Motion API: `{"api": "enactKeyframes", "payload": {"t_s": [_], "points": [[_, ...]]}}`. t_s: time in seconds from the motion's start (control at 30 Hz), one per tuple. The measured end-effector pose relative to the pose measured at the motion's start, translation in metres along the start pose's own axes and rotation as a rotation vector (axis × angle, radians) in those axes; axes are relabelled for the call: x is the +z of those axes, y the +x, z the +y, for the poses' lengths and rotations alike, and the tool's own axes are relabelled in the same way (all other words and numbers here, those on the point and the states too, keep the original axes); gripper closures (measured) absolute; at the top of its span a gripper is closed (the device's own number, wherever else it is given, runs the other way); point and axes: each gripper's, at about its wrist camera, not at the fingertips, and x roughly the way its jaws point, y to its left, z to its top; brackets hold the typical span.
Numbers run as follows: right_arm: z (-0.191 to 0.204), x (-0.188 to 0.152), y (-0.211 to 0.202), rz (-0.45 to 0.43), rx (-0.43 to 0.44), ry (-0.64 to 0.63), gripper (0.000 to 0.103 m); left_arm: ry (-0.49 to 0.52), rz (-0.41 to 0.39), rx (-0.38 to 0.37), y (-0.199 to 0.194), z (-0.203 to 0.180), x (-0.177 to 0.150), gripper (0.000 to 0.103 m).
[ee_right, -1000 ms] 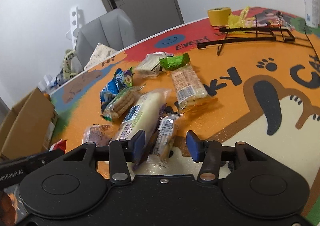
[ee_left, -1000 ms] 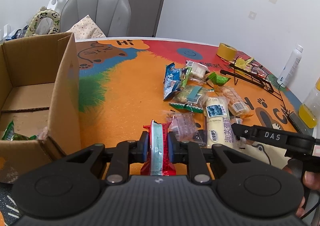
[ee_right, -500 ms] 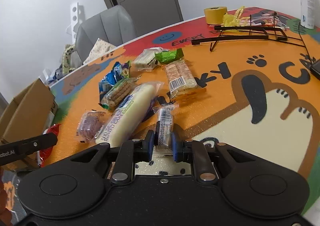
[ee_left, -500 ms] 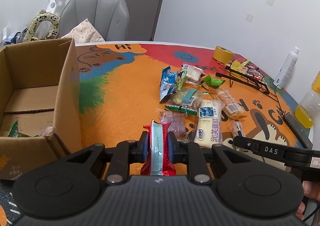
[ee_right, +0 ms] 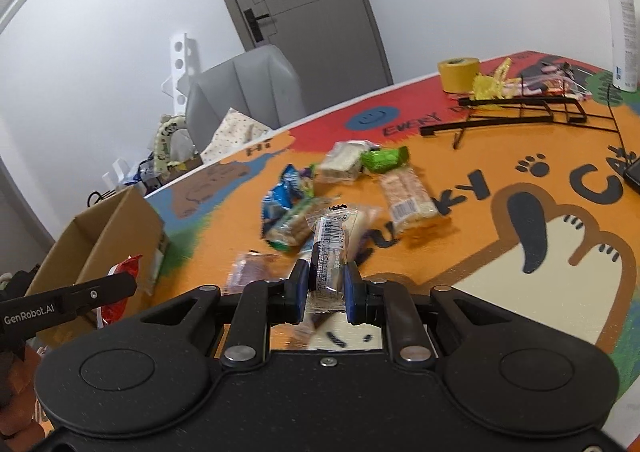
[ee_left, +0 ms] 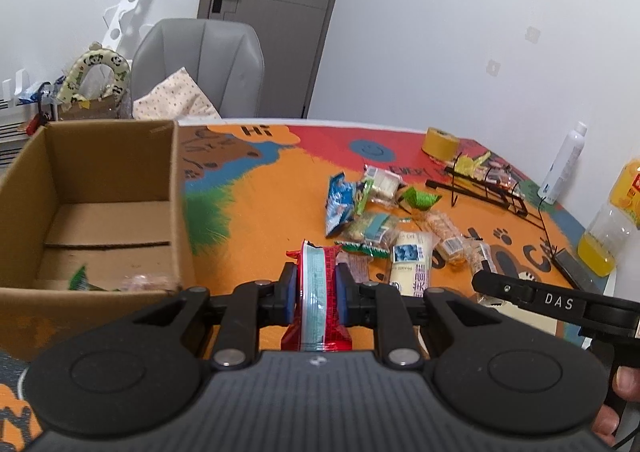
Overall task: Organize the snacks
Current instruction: 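Carry both snacks over the cardboard box and open both grippers to drop them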
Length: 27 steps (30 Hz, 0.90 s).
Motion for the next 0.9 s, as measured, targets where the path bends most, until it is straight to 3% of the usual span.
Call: {"api": "enactKeyframes", "payload": {"t_s": [0.9], "points": [[0.074, 0.006, -0.007, -0.017, 0.098, -0.093, 0.086, -0.063, -0.127, 0.058, -0.061, 0.053, 0.018, 0.084]]}}
